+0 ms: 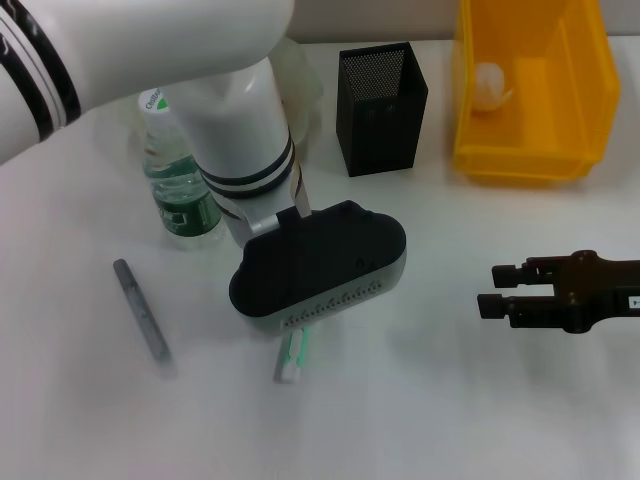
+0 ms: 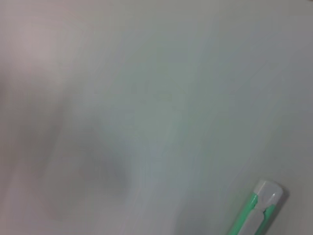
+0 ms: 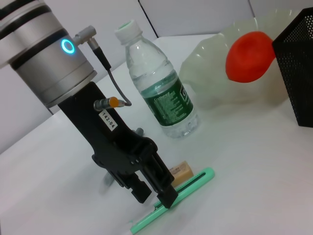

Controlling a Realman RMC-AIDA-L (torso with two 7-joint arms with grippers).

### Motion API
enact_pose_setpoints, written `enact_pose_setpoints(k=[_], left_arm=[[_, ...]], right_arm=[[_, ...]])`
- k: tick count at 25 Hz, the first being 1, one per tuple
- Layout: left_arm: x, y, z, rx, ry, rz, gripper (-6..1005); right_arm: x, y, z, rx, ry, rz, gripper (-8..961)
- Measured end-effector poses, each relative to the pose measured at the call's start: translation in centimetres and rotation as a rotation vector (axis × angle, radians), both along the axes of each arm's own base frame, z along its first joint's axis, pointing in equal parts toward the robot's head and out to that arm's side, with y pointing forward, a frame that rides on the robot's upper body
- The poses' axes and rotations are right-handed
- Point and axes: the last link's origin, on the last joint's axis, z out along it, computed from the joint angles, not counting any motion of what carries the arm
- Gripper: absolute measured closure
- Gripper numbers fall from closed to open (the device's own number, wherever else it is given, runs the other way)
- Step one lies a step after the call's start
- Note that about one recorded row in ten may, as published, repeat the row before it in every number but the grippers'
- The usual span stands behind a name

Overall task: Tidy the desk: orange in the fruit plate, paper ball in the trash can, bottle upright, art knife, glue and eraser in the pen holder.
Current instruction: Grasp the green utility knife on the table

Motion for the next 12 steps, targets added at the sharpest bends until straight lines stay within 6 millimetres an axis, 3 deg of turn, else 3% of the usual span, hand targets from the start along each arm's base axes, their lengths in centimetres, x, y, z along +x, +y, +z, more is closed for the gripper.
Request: enact_pose_setpoints(k=[12], left_arm=[[-0.56,0.01,-0.27,-0.011,0.024,-0.001,457]], right_arm=[[-0.17,0.19,0.03,-0.003,-0.003,0.008,338]])
